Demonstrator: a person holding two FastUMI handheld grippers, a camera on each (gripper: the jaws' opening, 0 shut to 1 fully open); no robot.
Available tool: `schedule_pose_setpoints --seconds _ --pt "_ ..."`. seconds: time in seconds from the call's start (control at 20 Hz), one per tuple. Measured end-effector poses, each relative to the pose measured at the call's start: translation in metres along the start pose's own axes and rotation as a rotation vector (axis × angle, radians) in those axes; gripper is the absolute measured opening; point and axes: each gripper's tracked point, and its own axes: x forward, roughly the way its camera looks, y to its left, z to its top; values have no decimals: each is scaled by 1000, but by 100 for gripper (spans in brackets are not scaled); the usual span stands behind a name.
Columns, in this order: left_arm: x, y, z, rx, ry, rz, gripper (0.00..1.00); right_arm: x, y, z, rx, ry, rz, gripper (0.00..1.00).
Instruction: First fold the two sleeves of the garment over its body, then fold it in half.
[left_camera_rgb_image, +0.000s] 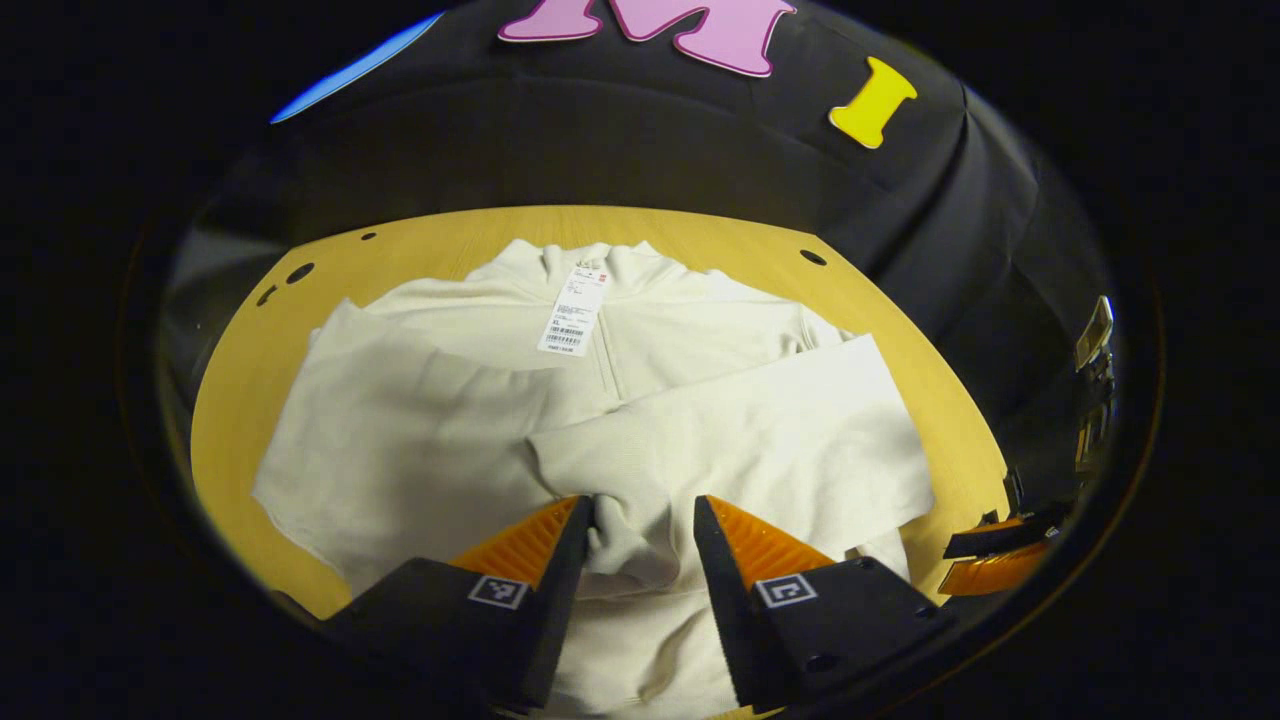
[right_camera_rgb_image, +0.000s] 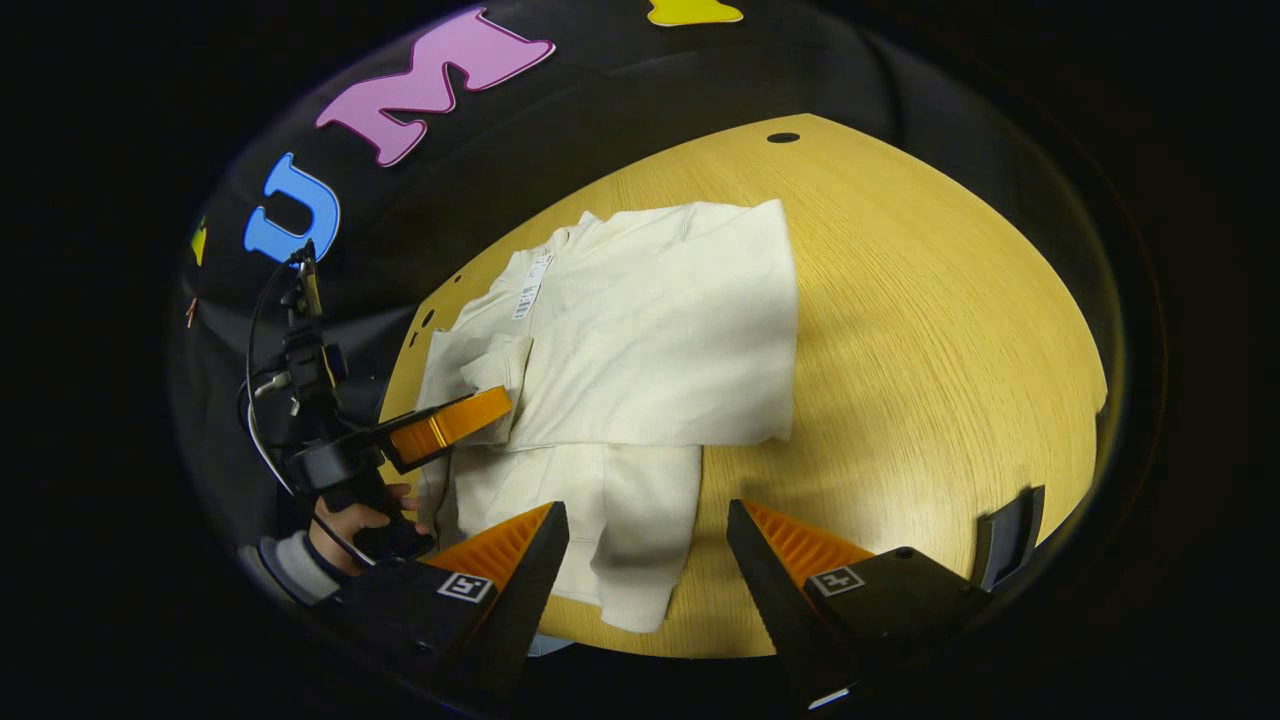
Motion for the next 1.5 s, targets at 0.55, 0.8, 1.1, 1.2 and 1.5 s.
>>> schedule_pose_setpoints --seconds 0.55,0.8,1.1,1.2,1.5 --pt "-57 11 -8 -13 -17 -47 96 -6 15 -8 -1 -8 -6 98" --pt "-108 52 -44 -1 -19 7 96 -13 20 -22 -19 15 -10 98" --pt "-146 79 -89 -102 18 37 96 -16 26 -52 -43 73 -18 98" --pt "-146 84 -103 -119 45 46 96 -11 26 -60 -46 87 -27 98" --pt "-129 84 -131 -60 144 73 96 8 17 -68 -120 112 -103 98"
